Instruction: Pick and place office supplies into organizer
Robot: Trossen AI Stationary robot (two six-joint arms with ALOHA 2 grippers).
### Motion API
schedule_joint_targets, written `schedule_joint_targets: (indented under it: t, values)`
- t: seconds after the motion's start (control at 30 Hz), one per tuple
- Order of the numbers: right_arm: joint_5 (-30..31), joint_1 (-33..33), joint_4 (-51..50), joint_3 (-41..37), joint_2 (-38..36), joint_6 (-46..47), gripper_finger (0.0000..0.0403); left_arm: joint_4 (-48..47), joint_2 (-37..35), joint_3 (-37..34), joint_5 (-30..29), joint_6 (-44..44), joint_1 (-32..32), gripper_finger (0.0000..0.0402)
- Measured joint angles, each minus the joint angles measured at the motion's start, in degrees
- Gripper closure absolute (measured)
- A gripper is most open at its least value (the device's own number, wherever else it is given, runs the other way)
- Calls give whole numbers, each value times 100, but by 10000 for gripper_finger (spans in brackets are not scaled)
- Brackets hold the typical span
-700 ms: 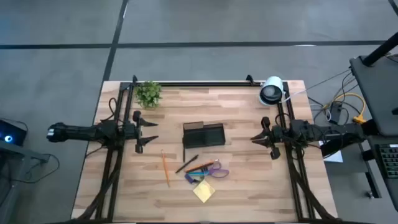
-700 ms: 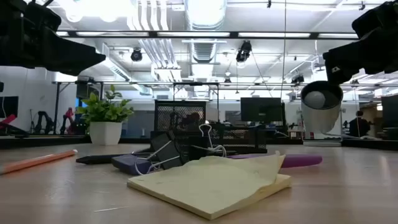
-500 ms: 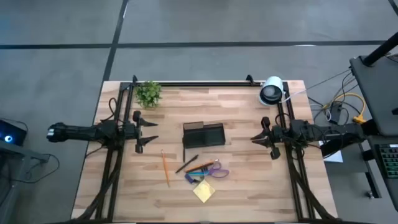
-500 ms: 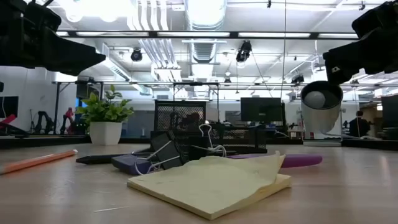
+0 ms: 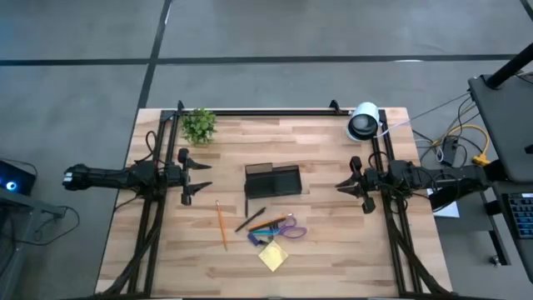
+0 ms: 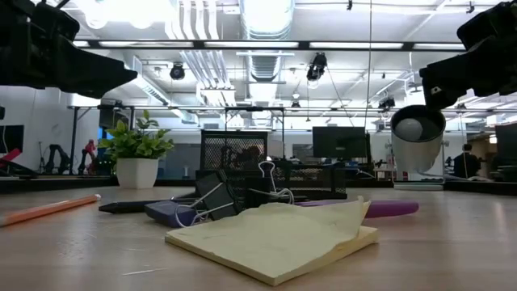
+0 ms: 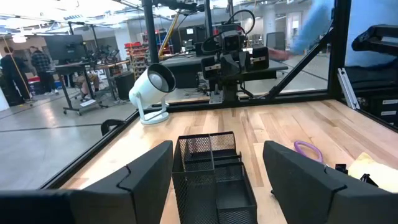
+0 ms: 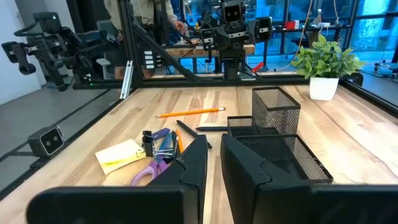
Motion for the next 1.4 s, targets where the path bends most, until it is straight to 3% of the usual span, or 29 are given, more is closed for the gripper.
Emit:
schedule_joint_targets:
  t: [0.87,1.03,1.17,1.27,1.33,1.4]
  values:
    - [36,-6,177,0,14,-59,364,-2,-1,0,-1,0,0,166]
    - [927,-10,1899,0,49,70,364,7,-2,0,-16,7,0,166]
    - [2457,-10,3349,9,268,1321,364,712,1,0,-764,651,9,166]
    - [3417,-10,3580,9,569,2817,364,1500,13,-2,-766,703,8,166]
    - [3573,-10,3608,4,890,3607,364,1959,7,-2,-769,743,8,166]
    - [3585,-8,3657,5,1205,3738,364,2377,0,-2,-769,895,8,166]
